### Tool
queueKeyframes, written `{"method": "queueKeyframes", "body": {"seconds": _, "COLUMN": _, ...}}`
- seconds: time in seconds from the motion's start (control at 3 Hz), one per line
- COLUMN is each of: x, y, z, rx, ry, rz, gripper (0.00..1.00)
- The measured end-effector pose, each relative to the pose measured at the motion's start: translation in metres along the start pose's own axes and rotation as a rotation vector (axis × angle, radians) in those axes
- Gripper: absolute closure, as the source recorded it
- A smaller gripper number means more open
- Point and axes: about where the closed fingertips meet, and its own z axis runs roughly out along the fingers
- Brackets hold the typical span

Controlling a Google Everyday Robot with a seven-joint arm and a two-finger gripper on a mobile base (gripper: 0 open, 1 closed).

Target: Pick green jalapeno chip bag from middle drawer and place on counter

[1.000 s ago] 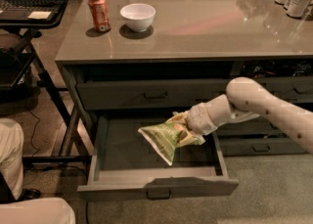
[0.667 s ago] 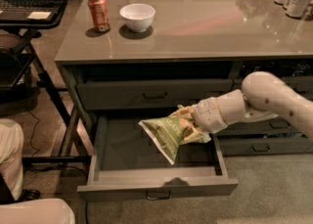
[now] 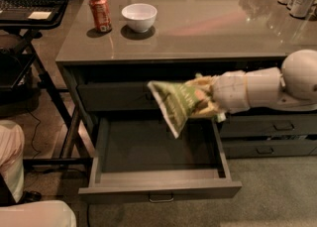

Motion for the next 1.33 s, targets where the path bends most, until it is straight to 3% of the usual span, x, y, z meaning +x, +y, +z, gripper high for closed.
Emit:
{"method": "queueKeyframes", "body": {"seconds": 0.67, "x": -0.023, "y": -0.111, "z": -0.037, "rx": 0.326, "ry": 0.012, "rz": 0.048, "gripper": 1.0}}
{"method": "queueKeyframes", "body": {"seconds": 1.33, "x": -0.021, "y": -0.116, "z": -0.034, "rx": 0.337, "ry": 0.018, "rz": 0.057, "gripper": 1.0}}
